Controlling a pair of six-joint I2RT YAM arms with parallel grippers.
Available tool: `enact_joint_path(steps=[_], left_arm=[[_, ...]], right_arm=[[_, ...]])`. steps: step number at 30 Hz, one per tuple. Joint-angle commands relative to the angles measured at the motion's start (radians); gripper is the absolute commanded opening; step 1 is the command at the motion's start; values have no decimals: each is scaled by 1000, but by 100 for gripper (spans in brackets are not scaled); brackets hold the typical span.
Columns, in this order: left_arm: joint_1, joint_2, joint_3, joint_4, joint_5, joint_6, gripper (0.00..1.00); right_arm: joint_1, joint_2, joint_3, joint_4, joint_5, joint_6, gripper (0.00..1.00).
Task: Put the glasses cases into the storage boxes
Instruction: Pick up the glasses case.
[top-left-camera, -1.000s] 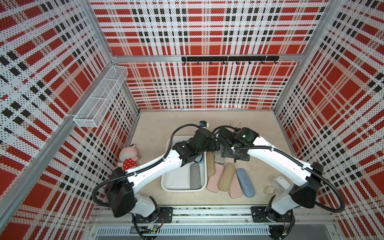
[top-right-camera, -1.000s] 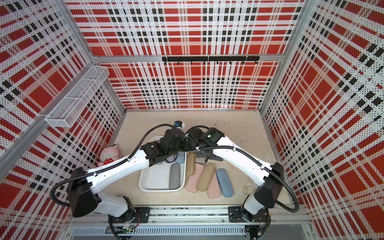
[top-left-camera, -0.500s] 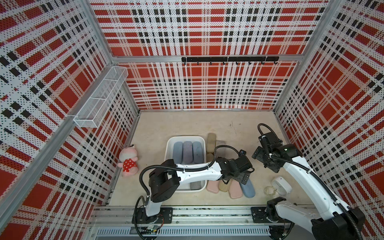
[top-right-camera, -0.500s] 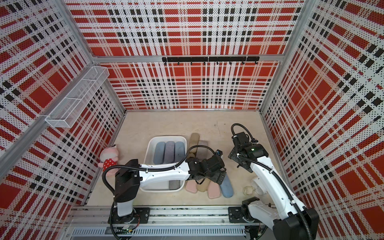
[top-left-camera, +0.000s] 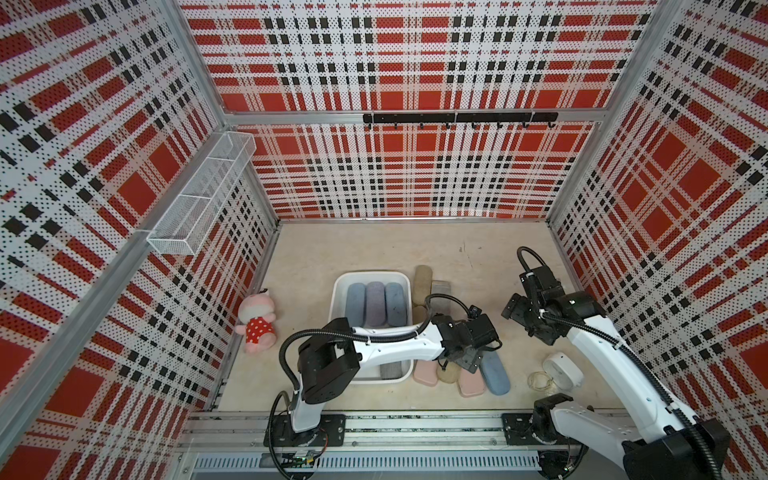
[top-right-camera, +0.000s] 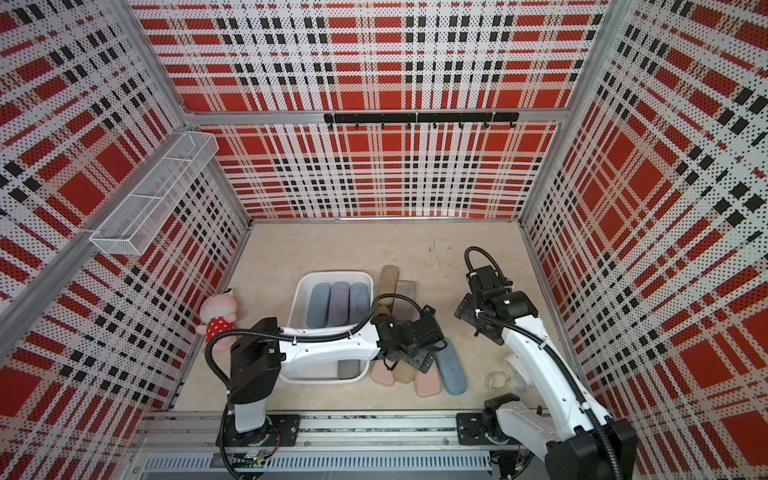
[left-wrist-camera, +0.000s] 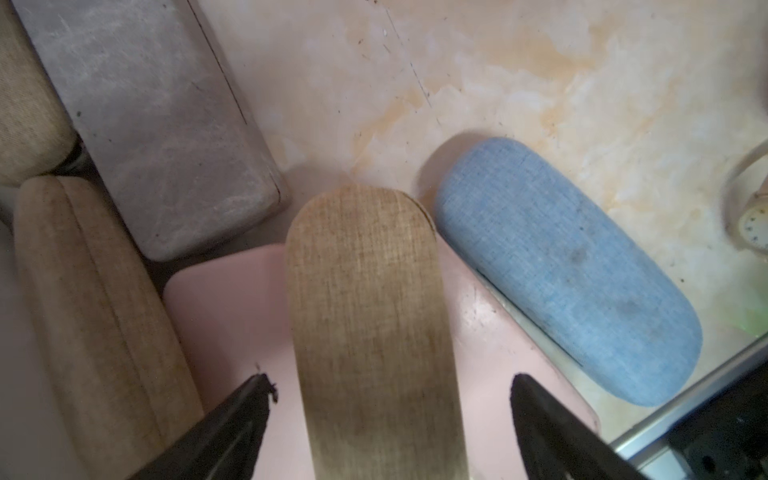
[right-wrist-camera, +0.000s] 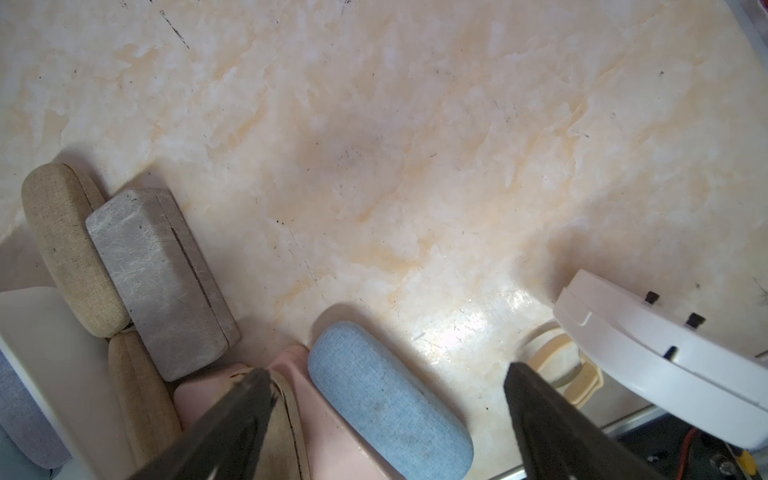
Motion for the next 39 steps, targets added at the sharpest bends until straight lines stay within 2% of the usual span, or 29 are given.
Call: enact_joint_path(steps=[1,8,15,21,25,28,32,35,39], left_arm=[[-17,49,30,-78,-2,17,90],[-15,84,43,-87,-22,6,83],[5,66,41,-65,-17,-12,62],[15,30,66,-66,-14,-27,59],[39,-52,83,-92,-32,-51,60],[84,-166,41,-115,-56,-81,61],[191,-367,-100,-123,-35,-131,62],[300,-526,-234,-121,-2,-155,63],[474,-679,-403,-135,65,-118,63]], right_arm=[[-6,-21,-7,6,-5,-5,91],[-6,-12,16,-1,1,-14,90],[-6,-11,27,-6,8,-16,88],[-6,-11,45,-17,16,-19,88],[-6,6,74,-22,18,-30,88],[-6,20,91,-19,16,-43,88],[-6,42,96,-3,-6,-72,87],[-4,59,95,7,-23,-79,86],[10,64,87,27,-32,-69,86]])
